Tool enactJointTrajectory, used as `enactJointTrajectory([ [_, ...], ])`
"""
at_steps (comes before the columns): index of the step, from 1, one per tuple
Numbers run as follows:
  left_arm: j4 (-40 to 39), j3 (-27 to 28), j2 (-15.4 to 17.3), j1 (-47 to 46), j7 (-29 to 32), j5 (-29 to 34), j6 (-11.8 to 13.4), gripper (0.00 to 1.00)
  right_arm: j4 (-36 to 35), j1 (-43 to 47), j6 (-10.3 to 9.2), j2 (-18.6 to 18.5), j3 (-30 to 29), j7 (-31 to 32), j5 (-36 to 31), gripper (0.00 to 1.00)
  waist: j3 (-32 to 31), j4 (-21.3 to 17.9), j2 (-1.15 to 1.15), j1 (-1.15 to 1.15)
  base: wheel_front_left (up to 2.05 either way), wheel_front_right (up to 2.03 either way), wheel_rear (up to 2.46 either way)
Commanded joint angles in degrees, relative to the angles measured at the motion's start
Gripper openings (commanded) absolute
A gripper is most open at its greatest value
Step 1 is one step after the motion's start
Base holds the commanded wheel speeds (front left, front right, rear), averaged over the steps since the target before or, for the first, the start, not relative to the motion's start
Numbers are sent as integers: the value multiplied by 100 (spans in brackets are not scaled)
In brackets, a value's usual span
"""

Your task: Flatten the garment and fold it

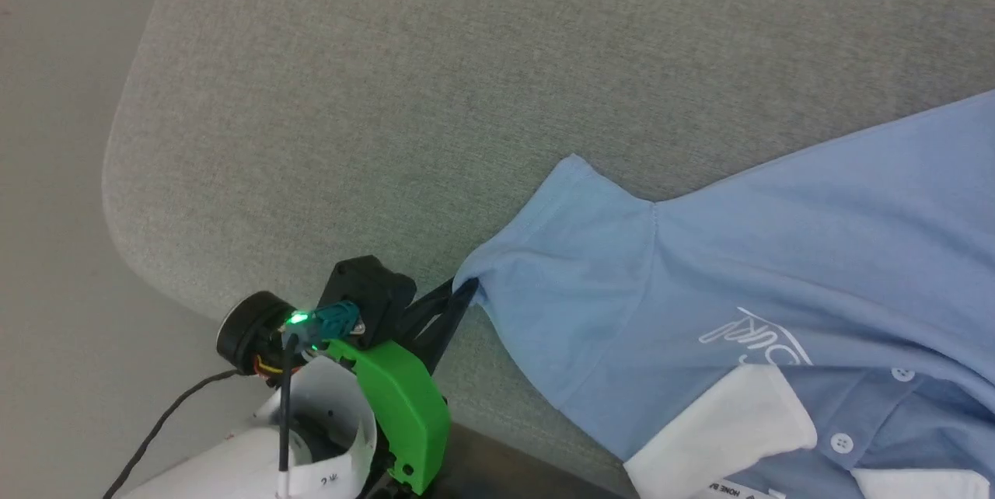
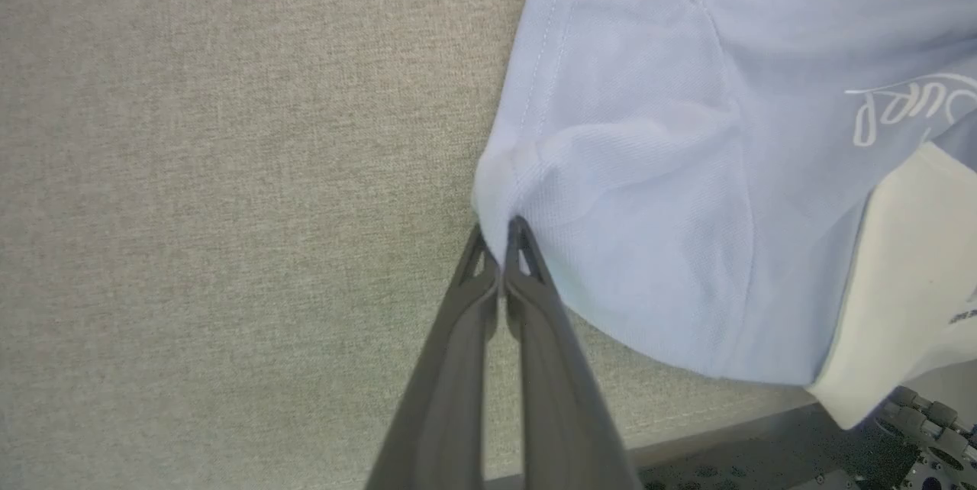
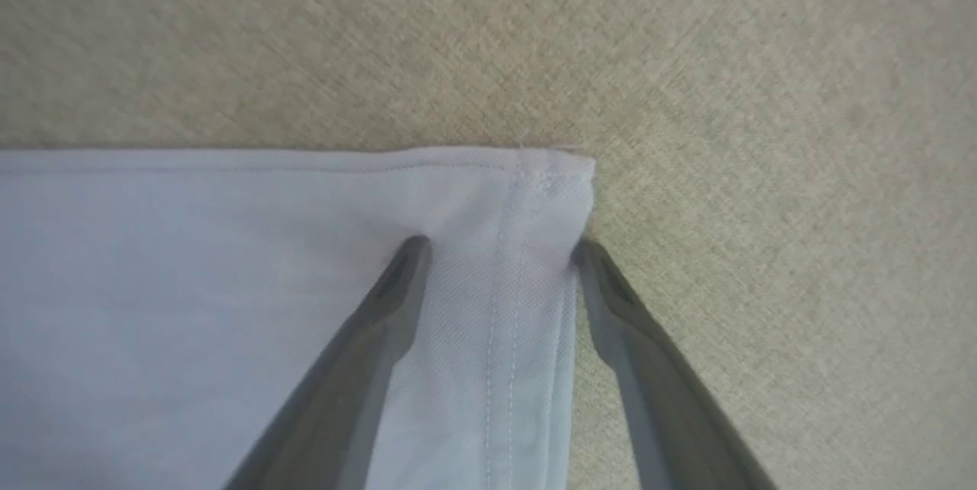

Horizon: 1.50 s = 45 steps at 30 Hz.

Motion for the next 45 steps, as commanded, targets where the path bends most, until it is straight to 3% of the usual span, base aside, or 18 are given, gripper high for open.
enactJointTrajectory([
  [1,28,12,-41,-82,-45,100,4,0,154,330,-10,17,193,25,6,100,90,81,0,0,0,0,0],
  [2,36,12,-39,-79,-50,100,4,0,155,391,-10,-7,227,22,21,100,93,79,0,0,0,0,0],
  [3,46,13,-36,-75,-56,97,5,0,147,458,-10,-36,268,9,41,38,95,74,0,0,0,0,0],
  [4,54,14,-35,-71,-59,95,6,0,142,502,-10,-53,285,-16,54,8,94,68,0,0,0,0,0],
  [5,65,15,-31,-69,-60,90,7,0,137,544,-10,-67,299,-58,68,0,86,58,0,0,0,0,0],
  [17,254,84,77,-126,16,-16,-41,0,259,323,-10,51,212,-1186,310,0,-479,-346,0,0,0,0,0],
  [25,395,205,248,-271,113,-109,-139,0,187,-127,-10,-111,520,-2409,632,0,-1218,-862,0,0,0,0,0],
  [37,393,1104,734,-1083,-104,-199,-282,0,102,-626,-10,-264,797,-4095,1231,0,-2133,-1671,0,0,0,0,0],
  [45,258,1724,1168,-1718,-325,-121,-476,0,-346,-842,-10,-468,852,-5104,1249,0,-2530,-2148,0,0,0,0,0],
])
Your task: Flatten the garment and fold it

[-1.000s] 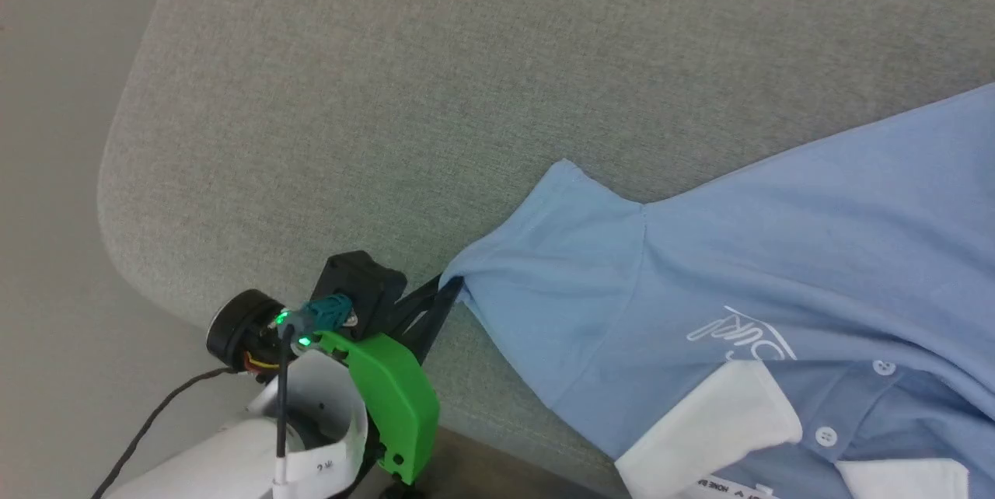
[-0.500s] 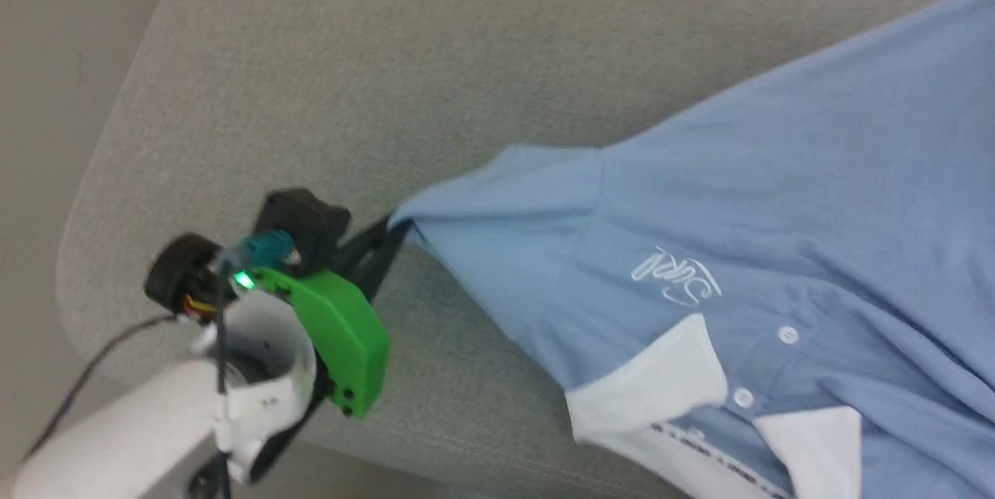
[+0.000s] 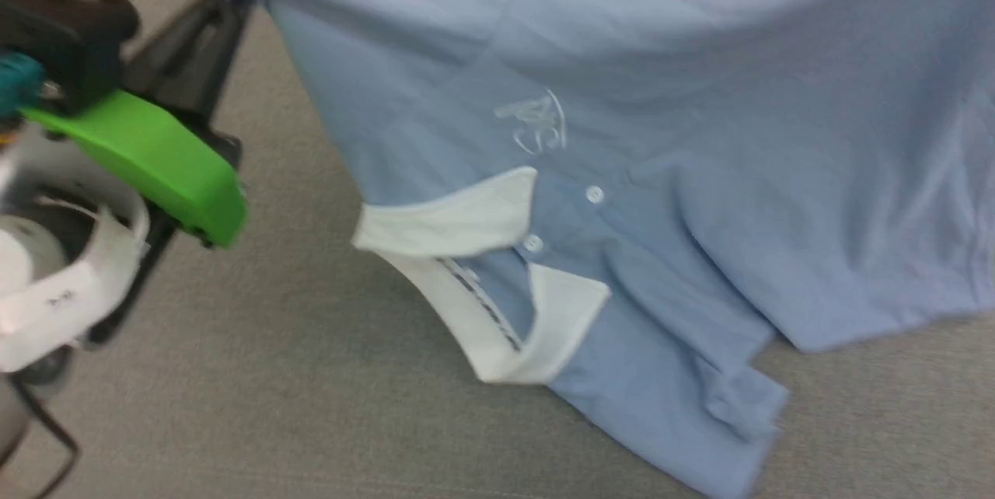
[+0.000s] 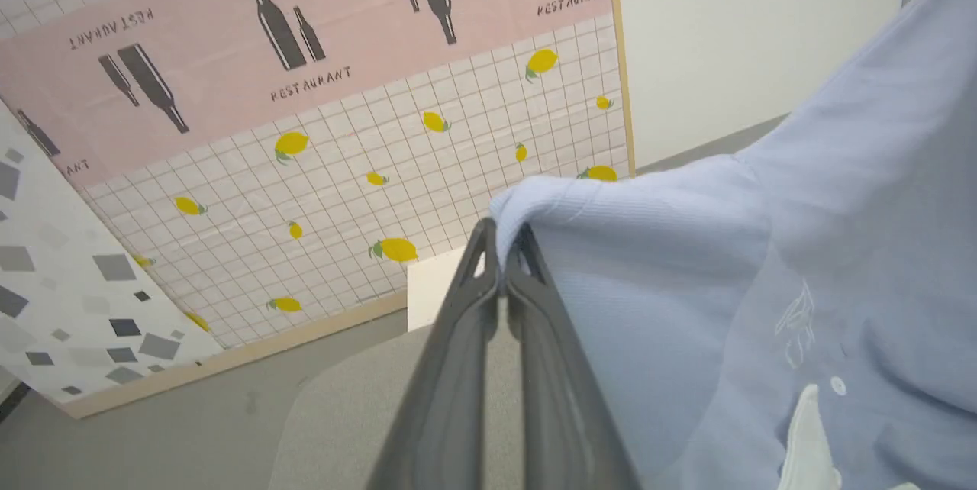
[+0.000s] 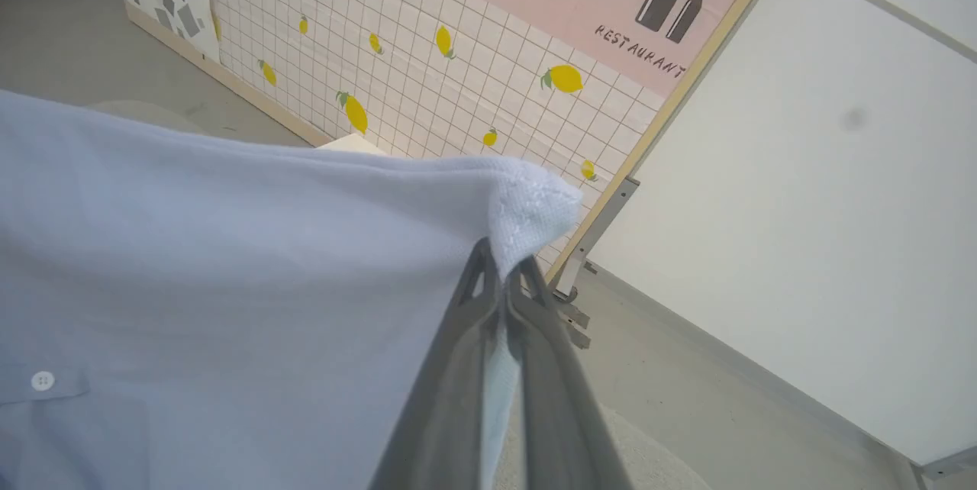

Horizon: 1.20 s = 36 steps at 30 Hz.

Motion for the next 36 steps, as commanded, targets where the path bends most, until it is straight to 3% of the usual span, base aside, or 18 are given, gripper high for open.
enactJointTrajectory([
  [1,-45,126,126,-207,-67,68,-36,0,-77,-139,-10,-14,-39,-151,59,0,-424,-459,0,0,0,0,0],
  [11,-217,905,494,-1240,-186,86,-257,0,-356,-409,-10,69,-533,-486,205,0,-448,-861,0,0,0,0,0],
  [18,87,1121,539,-2289,-44,94,-777,0,-320,-801,-10,281,-1007,-466,120,0,13,-1060,0,0,0,0,0],
  [23,709,1050,291,-3245,214,65,-1244,0,-148,-1199,-10,389,-1115,-446,36,0,613,-1147,0,0,0,0,0],
  [30,2246,683,-213,-5103,515,461,-2170,0,430,-2114,-10,516,-788,-902,-344,0,1727,-1286,0,0,0,0,0],
  [36,3791,88,-787,-6810,373,992,-2463,0,1387,-3282,-10,759,-369,-1419,-552,0,2497,-1334,0,0,0,0,0],
])
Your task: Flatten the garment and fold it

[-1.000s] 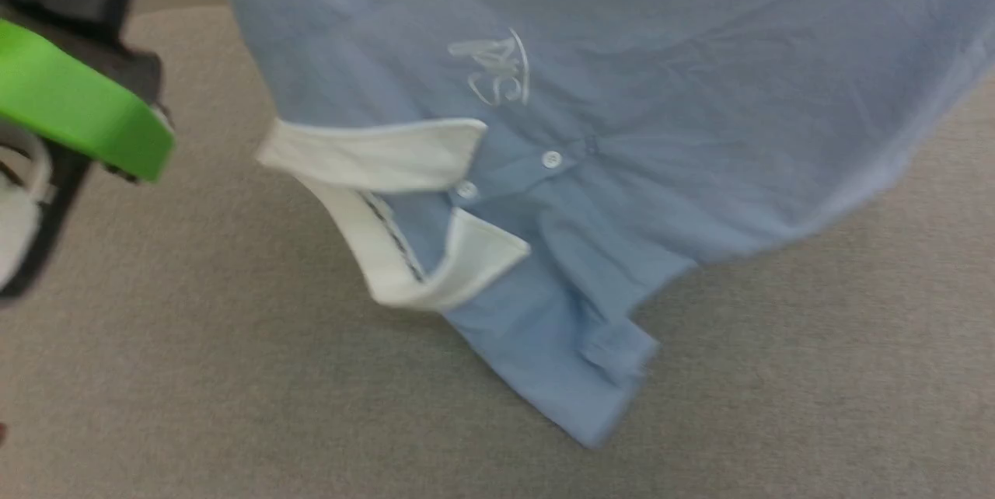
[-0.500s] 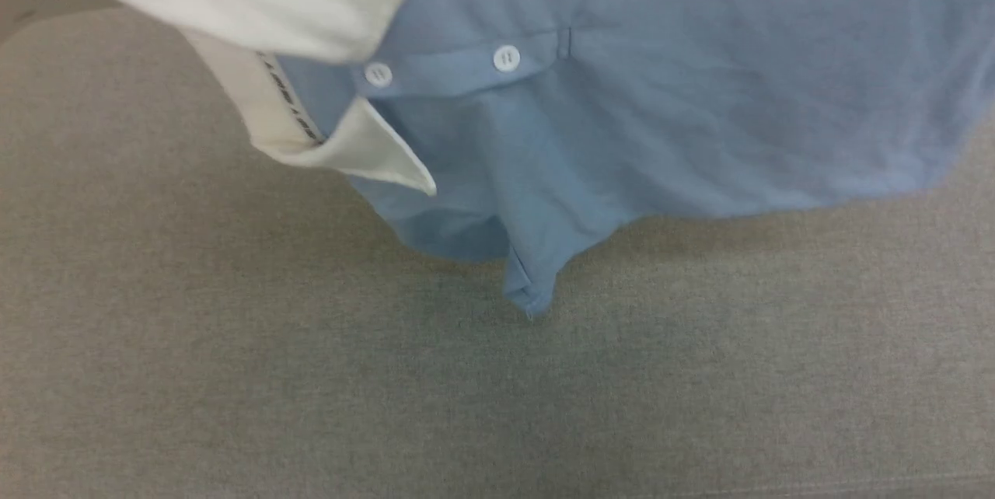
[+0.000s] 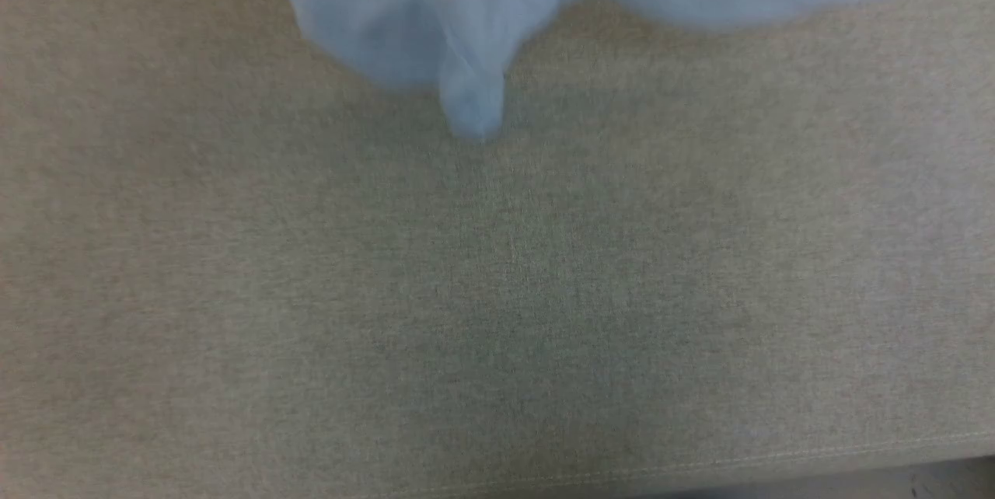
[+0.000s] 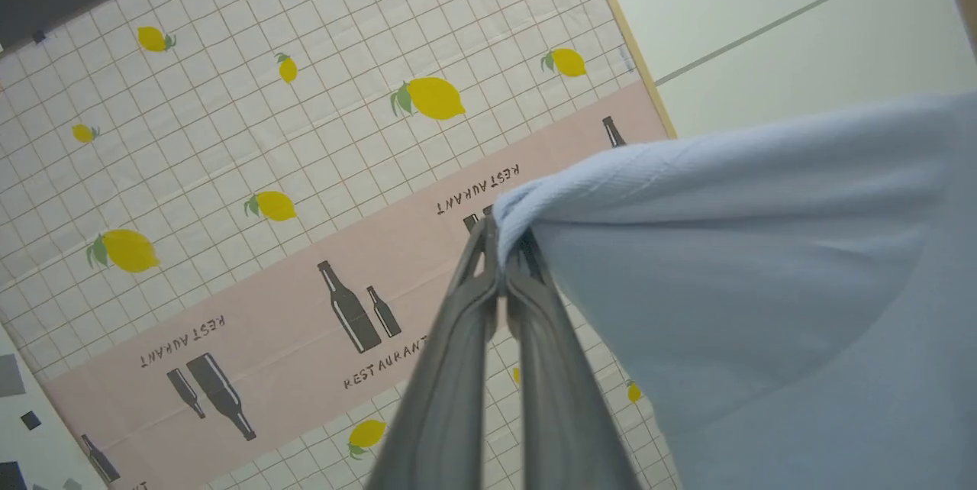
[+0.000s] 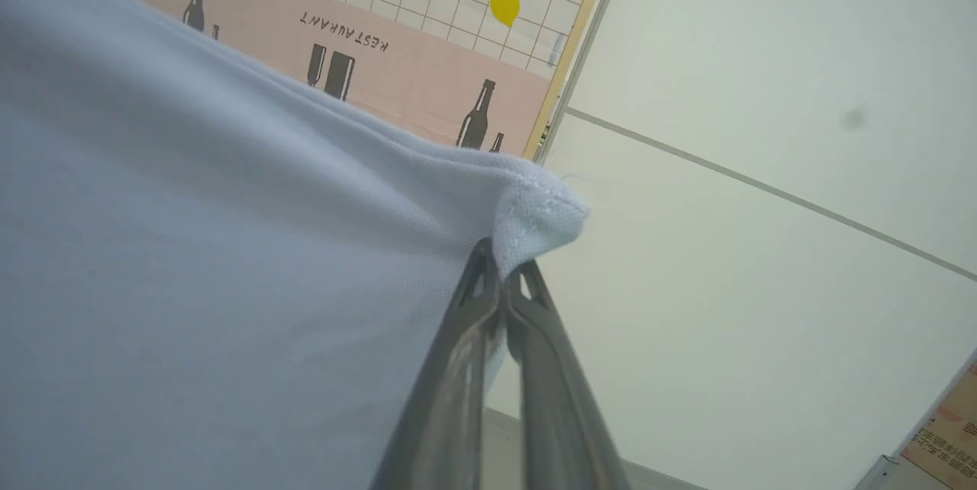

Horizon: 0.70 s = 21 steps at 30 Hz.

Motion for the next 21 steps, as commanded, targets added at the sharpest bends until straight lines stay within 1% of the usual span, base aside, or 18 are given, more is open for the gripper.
enactJointTrajectory([
  [1,276,-101,-123,-361,-69,122,-25,0,233,-275,-12,71,47,-121,-55,0,914,-139,0,-1,0,0,0],
  [4,1035,-436,-422,-1133,-313,252,-35,0,825,-860,-12,340,324,-418,-172,0,1159,-173,0,-1,0,0,0],
  [6,1524,-583,-563,-1565,-553,303,-37,0,1215,-1233,-12,511,464,-640,-245,0,1279,-180,0,-1,0,0,0],
  [12,2655,-965,-908,-2422,-1281,330,-38,0,2256,-2099,-12,955,718,-1215,-404,0,1536,-133,0,-1,0,0,0],
  [15,3004,-1240,-1005,-2482,-1539,211,-38,0,2592,-2265,-12,1089,922,-1437,-407,0,1623,-44,0,-1,0,0,0],
  [16,3185,-1485,-1021,-2342,-1724,17,-39,0,2810,-2210,-12,1180,1162,-1596,-354,0,1665,32,0,-1,0,0,0],
  [21,3290,-1807,-958,-1610,-2020,-386,-39,0,3016,-1794,-12,1244,1736,-1924,-385,0,1607,181,0,-1,0,0,0],
])
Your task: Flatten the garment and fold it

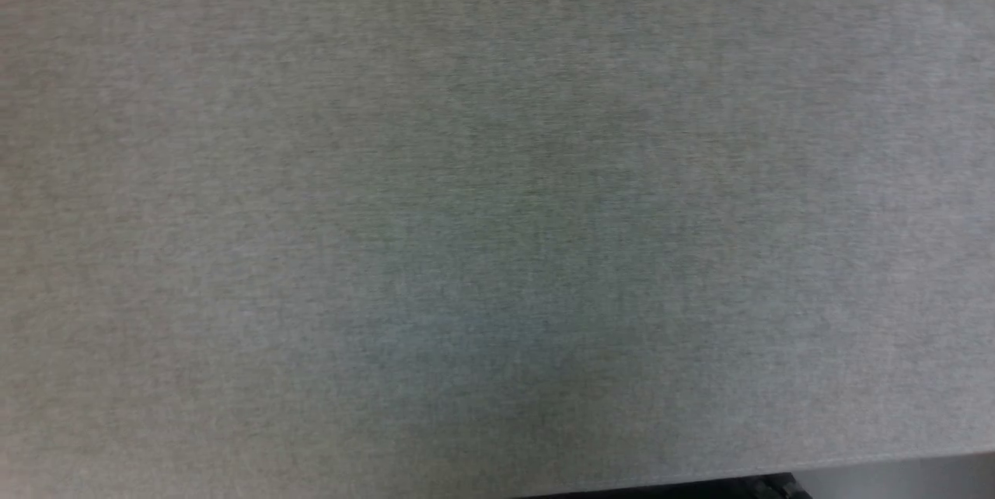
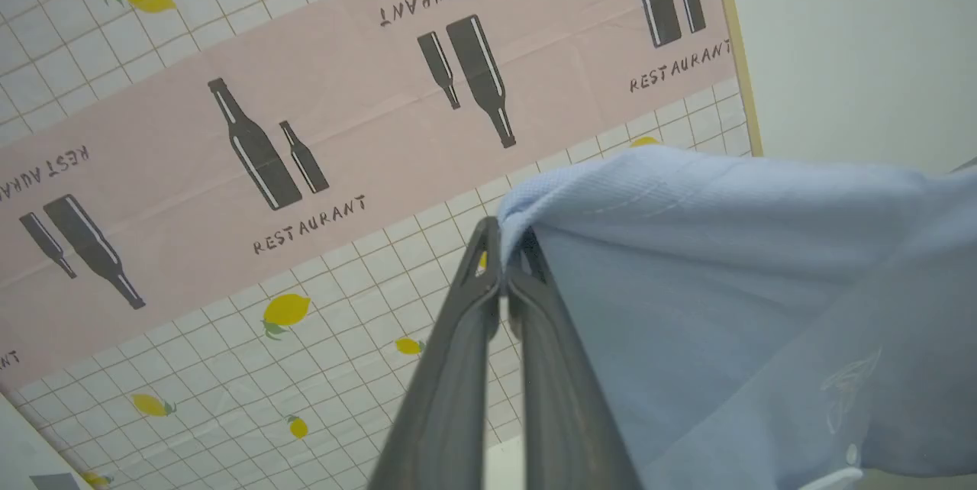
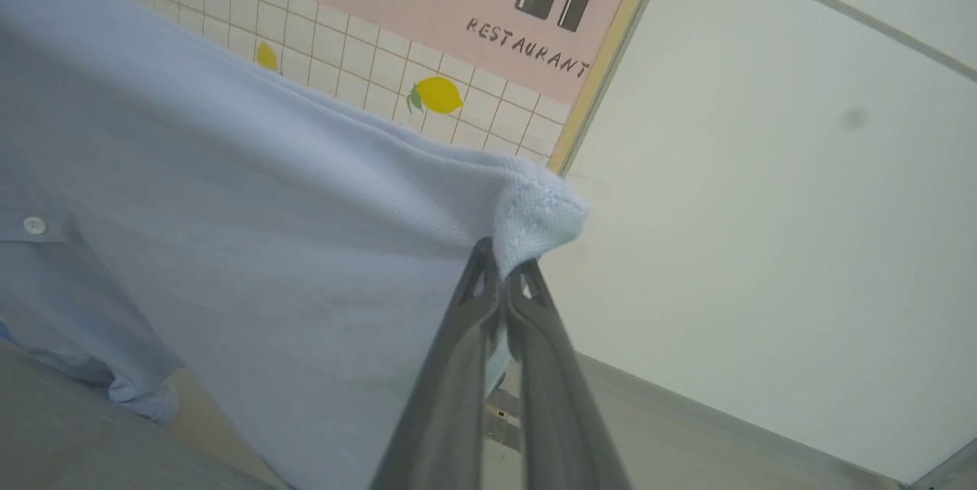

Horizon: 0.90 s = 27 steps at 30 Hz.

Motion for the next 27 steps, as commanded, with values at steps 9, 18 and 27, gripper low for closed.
enactJointTrajectory([
  [9,-232,-239,172,2534,-434,-677,169,0,277,1448,-12,139,711,-366,226,0,-700,331,0,-1,0,0,0],
  [18,-1784,-617,717,5046,-201,-1260,703,0,-103,3156,-12,-94,1233,-455,684,0,-1754,620,0,-1,0,0,0],
  [27,-4329,-1287,1990,7237,675,-1914,1512,0,-896,5036,-12,-641,1699,-164,1091,0,-2710,766,0,-1,0,0,0],
])
